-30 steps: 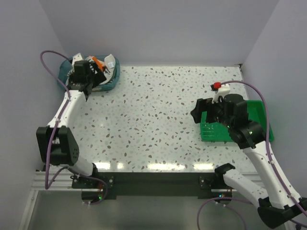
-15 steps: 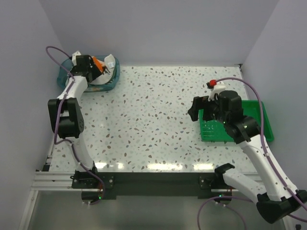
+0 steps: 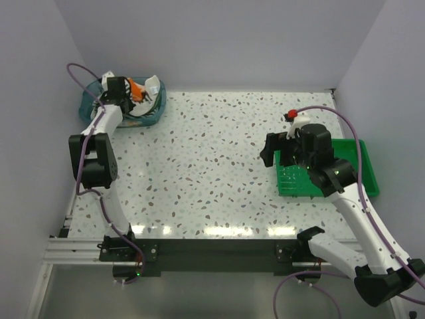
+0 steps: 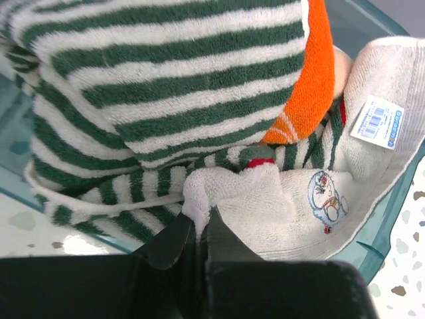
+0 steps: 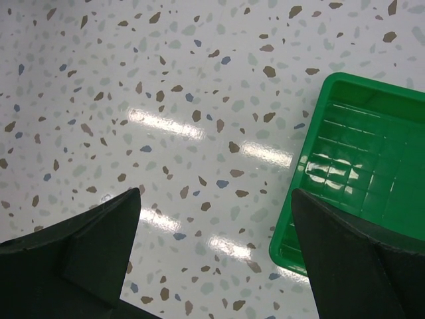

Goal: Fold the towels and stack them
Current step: Grab crumpled towel, then move the towel to the center of the board

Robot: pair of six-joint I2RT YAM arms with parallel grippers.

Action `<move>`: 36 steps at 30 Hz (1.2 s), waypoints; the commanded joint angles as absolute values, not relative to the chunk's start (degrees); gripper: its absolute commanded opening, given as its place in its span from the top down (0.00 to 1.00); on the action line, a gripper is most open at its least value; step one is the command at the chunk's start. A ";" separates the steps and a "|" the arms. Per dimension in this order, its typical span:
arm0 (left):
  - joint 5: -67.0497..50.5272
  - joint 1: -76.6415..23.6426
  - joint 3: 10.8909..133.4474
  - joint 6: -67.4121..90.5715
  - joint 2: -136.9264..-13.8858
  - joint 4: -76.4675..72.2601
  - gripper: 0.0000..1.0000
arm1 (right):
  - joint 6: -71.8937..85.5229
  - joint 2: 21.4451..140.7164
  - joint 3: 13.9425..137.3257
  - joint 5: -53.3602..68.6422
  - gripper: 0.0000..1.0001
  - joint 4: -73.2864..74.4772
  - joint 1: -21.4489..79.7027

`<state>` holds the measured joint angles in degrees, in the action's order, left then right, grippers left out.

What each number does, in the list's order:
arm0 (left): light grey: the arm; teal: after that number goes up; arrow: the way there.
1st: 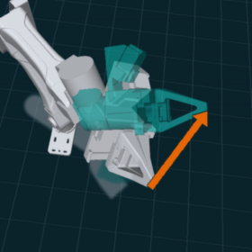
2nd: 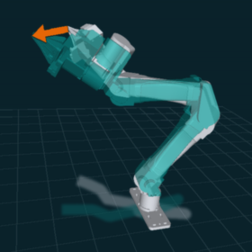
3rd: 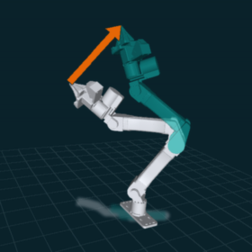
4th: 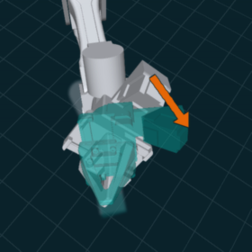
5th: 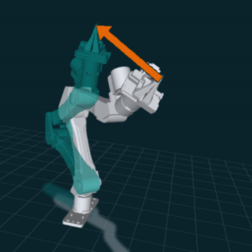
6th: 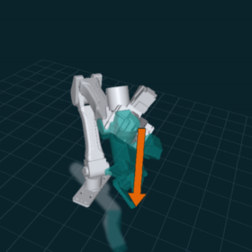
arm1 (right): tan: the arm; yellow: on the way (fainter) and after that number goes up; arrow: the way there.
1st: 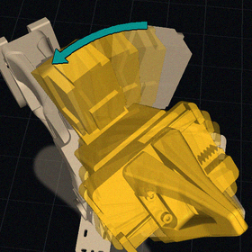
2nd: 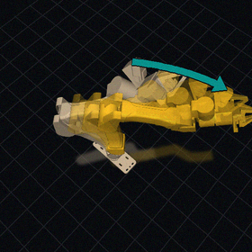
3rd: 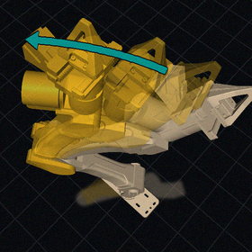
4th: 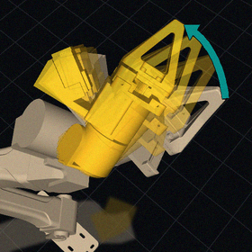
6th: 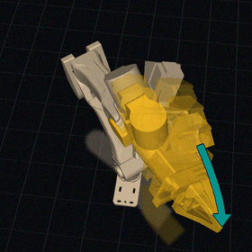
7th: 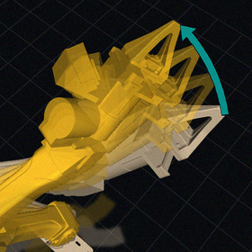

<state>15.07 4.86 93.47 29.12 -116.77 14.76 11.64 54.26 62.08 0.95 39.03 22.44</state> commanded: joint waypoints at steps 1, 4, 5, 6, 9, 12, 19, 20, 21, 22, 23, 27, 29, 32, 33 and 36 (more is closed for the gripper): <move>20.64 5.36 99.12 26.37 -108.92 13.97 1.00 | 10.46 53.88 64.77 -0.78 0.01 37.97 22.24; 25.30 5.36 104.91 22.95 -105.48 15.90 1.00 | 10.37 53.70 65.21 -1.05 0.01 37.79 22.24; 26.44 5.27 106.59 21.98 -104.77 16.17 1.00 | 10.20 53.70 65.39 -0.97 0.01 37.71 22.24; 28.37 5.27 108.35 20.93 -104.33 16.35 1.00 | 10.20 53.70 65.48 -0.88 0.01 37.62 22.24; 29.71 5.36 116.96 17.94 -103.62 17.49 1.00 | 10.20 53.53 65.65 -0.79 0.01 37.44 22.32; 27.26 5.36 124.87 16.61 -102.23 17.14 1.00 | 10.55 52.91 65.48 -0.79 0.01 37.27 22.24; 16.89 5.36 126.73 14.59 -95.37 7.04 1.00 | 11.16 51.51 65.21 -0.26 0.01 36.74 22.24; 15.40 5.27 127.09 14.59 -94.75 6.16 1.00 | 11.34 51.16 65.04 -0.18 0.01 36.56 22.24; 12.07 5.36 127.44 14.76 -94.22 5.63 1.00 | 11.42 50.98 65.04 -0.18 0.01 36.48 22.24; 10.56 5.27 127.62 14.85 -92.91 4.93 1.00 | 11.51 50.72 64.95 -0.26 0.01 36.47 22.32; 9.15 5.36 127.62 14.85 -92.29 3.44 1.00 | 11.60 50.28 64.78 -0.18 0.01 36.21 22.24; 2.92 5.27 132.26 15.29 -90.80 2.46 1.00 | 12.04 49.13 64.34 -0.26 0.01 35.51 22.24; 0.27 5.27 132.37 16.87 -89.65 0.89 1.00 | 12.04 48.78 64.34 1.05 0.01 35.33 22.24; -8.06 5.27 130.08 22.40 -87.37 -5.17 1.00 | 12.30 48.08 64.34 1.14 0.01 34.81 22.24; -11.39 5.27 129.38 24.07 -87.02 -6.40 1.00 | 12.39 47.64 64.42 1.14 0.01 34.63 22.15; -16.15 4.49 130.68 30.40 -87.89 -8.96 1.00 | 12.92 47.11 64.69 1.49 0.01 33.66 22.24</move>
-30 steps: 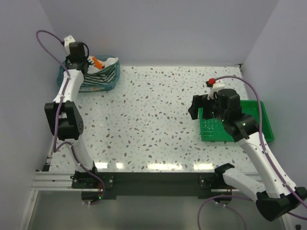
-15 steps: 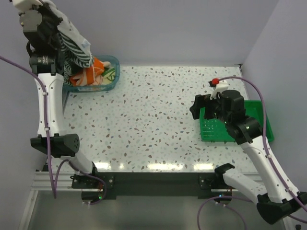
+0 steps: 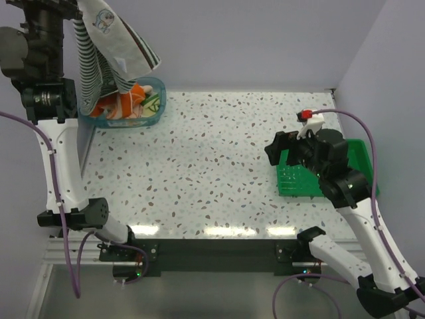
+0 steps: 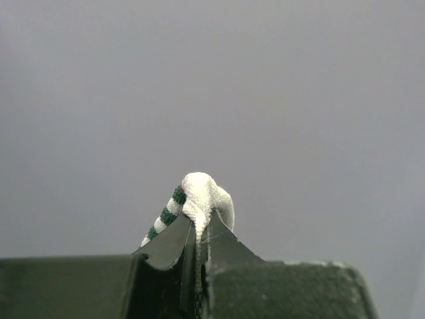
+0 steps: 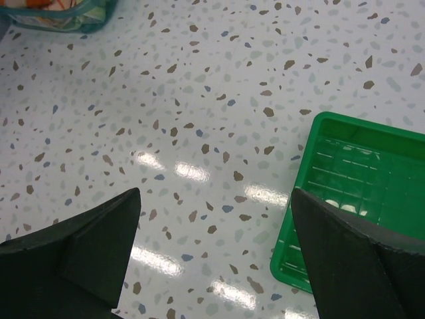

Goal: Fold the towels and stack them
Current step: Move the towel to the center of the board

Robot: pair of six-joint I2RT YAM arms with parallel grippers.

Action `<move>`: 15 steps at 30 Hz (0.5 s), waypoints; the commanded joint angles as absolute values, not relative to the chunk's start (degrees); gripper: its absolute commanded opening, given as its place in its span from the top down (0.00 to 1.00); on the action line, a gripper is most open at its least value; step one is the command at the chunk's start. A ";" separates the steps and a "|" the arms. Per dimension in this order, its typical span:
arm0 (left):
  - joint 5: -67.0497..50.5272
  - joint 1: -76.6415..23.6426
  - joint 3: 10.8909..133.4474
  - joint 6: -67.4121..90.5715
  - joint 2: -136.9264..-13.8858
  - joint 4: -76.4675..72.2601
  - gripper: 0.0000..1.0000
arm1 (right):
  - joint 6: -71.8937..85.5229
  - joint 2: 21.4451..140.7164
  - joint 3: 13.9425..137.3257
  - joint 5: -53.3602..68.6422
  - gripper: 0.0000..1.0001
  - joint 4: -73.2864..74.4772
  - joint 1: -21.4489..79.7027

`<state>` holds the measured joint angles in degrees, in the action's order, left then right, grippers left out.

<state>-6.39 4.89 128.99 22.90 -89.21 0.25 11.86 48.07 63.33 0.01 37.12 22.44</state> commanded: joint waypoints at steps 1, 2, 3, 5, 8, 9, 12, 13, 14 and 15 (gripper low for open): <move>-16.95 3.96 131.13 32.67 -88.24 -9.66 1.00 | 13.09 47.02 64.86 1.49 0.01 33.49 22.24; -17.75 2.30 131.39 33.48 -88.50 -10.36 1.00 | 13.27 46.93 64.86 1.41 0.01 33.31 22.24; -18.62 1.15 131.40 33.92 -88.68 -10.89 1.00 | 13.36 46.59 64.95 1.41 0.01 33.31 22.32; -18.64 -3.48 131.31 34.02 -88.86 -11.25 1.00 | 13.71 46.14 64.78 1.49 0.01 32.87 22.24; -20.55 -8.59 131.05 34.27 -89.30 -11.43 1.00 | 13.80 45.18 64.60 0.71 0.01 32.61 22.24; -21.44 -9.40 129.39 35.58 -89.12 -11.60 1.00 | 13.97 44.83 64.60 0.18 0.01 32.69 22.24; -22.24 -14.22 120.03 35.60 -85.02 -13.00 1.00 | 13.97 43.68 64.25 0.09 0.01 33.05 22.24; -21.89 -15.63 116.75 34.29 -83.42 -13.88 1.00 | 13.80 43.42 64.16 -0.09 0.01 33.57 22.15; -21.10 -19.12 113.50 33.49 -81.67 -14.41 1.00 | 13.71 42.98 64.16 -0.87 0.01 33.66 22.24; -21.01 -20.81 107.03 32.88 -78.08 -14.59 1.00 | 13.54 42.72 64.07 -0.88 0.01 34.01 22.24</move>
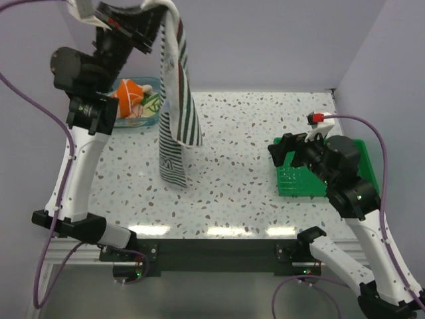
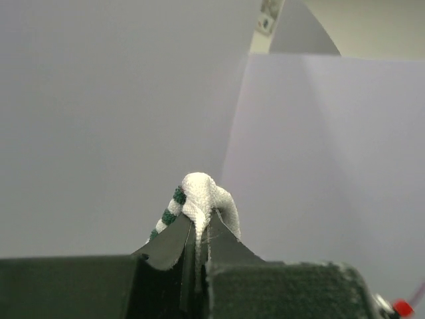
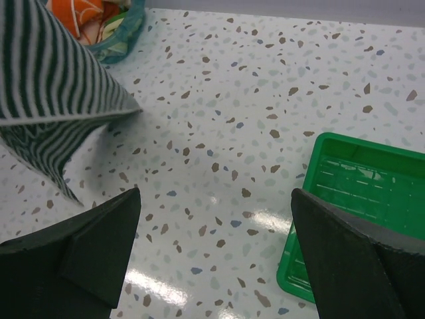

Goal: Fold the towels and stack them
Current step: Move the towel to the center of the board

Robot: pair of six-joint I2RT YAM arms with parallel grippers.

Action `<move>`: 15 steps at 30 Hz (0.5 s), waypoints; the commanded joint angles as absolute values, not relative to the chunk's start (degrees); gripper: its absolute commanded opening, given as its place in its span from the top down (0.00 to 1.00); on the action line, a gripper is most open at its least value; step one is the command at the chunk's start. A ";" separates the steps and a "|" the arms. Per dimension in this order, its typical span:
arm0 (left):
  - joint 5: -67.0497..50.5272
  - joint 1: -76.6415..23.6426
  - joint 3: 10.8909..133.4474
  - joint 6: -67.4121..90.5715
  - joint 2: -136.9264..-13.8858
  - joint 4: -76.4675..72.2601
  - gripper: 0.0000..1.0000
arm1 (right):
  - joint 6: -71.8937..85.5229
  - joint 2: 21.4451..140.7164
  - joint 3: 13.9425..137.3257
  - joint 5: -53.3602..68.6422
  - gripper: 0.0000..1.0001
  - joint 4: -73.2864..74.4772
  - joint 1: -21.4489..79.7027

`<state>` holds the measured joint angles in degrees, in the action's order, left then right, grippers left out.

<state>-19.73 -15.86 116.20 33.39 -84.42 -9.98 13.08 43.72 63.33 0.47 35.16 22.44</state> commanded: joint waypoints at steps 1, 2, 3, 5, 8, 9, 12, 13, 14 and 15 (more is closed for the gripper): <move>-20.83 -22.40 103.74 32.18 -76.48 -14.50 1.00 | 13.27 42.54 63.99 -1.14 0.01 34.62 22.24; -20.48 -25.63 96.40 32.17 -72.81 -14.59 1.00 | 13.18 42.10 63.98 -1.66 0.01 34.98 22.24; -20.48 -27.40 92.67 32.25 -71.12 -14.85 1.00 | 13.10 41.93 63.98 -1.84 0.01 35.24 22.24; -20.22 -34.34 81.46 31.91 -66.30 -15.12 1.00 | 13.01 41.23 63.81 -3.77 0.01 35.86 22.24; -18.38 -45.41 67.13 31.02 -60.76 -13.98 1.00 | 12.57 40.43 63.28 -4.66 0.01 35.68 22.24; -17.50 -48.22 63.93 30.76 -59.69 -13.45 0.92 | 12.48 40.26 63.19 -4.66 0.01 35.60 22.15; -12.31 -59.39 55.12 30.94 -57.31 -7.58 0.71 | 11.95 40.86 62.93 -4.04 0.01 35.68 22.24; -11.70 -63.85 53.98 30.94 -57.13 -3.90 0.64 | 11.87 41.13 62.49 -3.78 0.01 35.77 22.24; -9.95 -65.90 52.57 31.11 -57.39 -2.04 0.58 | 11.87 41.31 62.23 -3.43 0.01 35.60 22.24; -8.54 -67.57 52.47 31.81 -57.57 2.59 0.48 | 12.04 41.92 61.44 -2.64 0.01 35.42 22.24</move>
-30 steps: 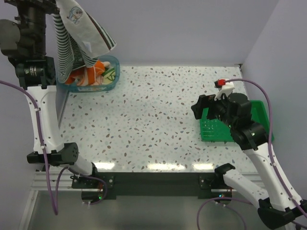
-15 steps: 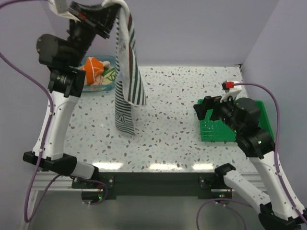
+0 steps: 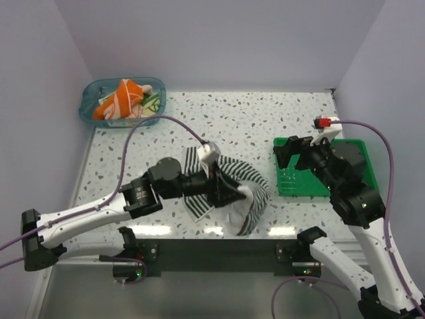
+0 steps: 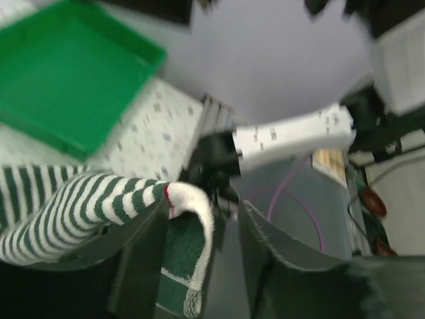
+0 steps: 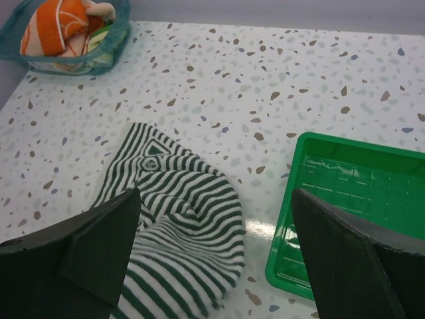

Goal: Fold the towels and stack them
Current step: Move the towel to the center of the board

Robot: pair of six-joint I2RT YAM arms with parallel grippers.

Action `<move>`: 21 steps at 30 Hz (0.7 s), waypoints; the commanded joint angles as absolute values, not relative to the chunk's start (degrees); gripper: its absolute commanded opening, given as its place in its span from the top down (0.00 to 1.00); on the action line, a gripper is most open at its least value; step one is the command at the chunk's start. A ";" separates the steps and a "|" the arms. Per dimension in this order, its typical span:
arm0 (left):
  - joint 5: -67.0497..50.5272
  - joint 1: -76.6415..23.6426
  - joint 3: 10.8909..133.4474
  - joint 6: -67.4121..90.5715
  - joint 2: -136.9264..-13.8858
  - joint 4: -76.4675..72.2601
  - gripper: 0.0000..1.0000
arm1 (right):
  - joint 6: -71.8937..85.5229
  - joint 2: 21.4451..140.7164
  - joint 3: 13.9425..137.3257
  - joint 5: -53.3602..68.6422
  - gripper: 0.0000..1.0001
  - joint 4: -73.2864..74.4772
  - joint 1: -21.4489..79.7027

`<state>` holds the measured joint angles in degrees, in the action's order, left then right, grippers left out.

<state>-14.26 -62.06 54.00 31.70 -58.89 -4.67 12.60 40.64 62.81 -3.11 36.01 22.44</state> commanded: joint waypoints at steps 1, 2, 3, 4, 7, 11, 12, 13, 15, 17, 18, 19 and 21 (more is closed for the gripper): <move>-7.22 -69.50 52.30 32.51 -57.66 4.12 0.44 | 12.22 42.27 61.09 -2.46 0.01 35.33 22.24; -4.51 -69.87 51.95 33.39 -57.83 5.44 0.38 | 12.39 42.88 60.91 -2.20 0.01 35.33 22.24; -3.44 -69.96 51.51 35.57 -57.57 6.23 0.29 | 12.57 43.41 60.73 -1.85 0.01 35.42 22.24; -1.77 -69.87 50.98 36.38 -57.22 7.20 0.24 | 12.66 44.81 60.82 -1.58 0.01 35.77 22.32; 8.50 -69.79 49.66 40.33 -54.94 11.84 0.08 | 12.48 48.15 62.31 -0.71 0.01 37.52 22.24; 19.59 -66.63 48.52 45.96 -53.09 19.06 0.08 | 12.13 52.54 63.19 0.96 0.01 39.37 22.24; 19.60 -65.23 48.08 47.88 -53.17 19.94 0.09 | 12.22 53.60 63.28 1.58 0.01 39.64 22.24; 19.25 -61.65 47.64 48.77 -53.43 22.04 0.10 | 12.56 54.66 63.46 2.02 0.01 40.16 22.24; 16.27 -57.94 45.97 50.01 -55.01 23.11 0.15 | 13.01 58.17 63.46 3.34 0.01 40.60 22.15; 15.82 -54.94 44.83 50.36 -57.90 23.64 0.19 | 13.45 60.63 63.46 4.56 0.02 40.69 22.32; 15.82 -54.50 44.65 50.19 -59.05 23.29 0.21 | 13.71 62.99 63.46 4.66 0.02 40.78 22.32; 15.82 -53.97 44.56 49.92 -60.37 22.51 0.22 | 13.88 64.06 63.20 4.66 0.03 40.69 22.32; 15.21 -53.62 44.56 49.22 -64.67 21.28 0.31 | 14.06 67.04 62.76 4.66 0.08 40.43 22.24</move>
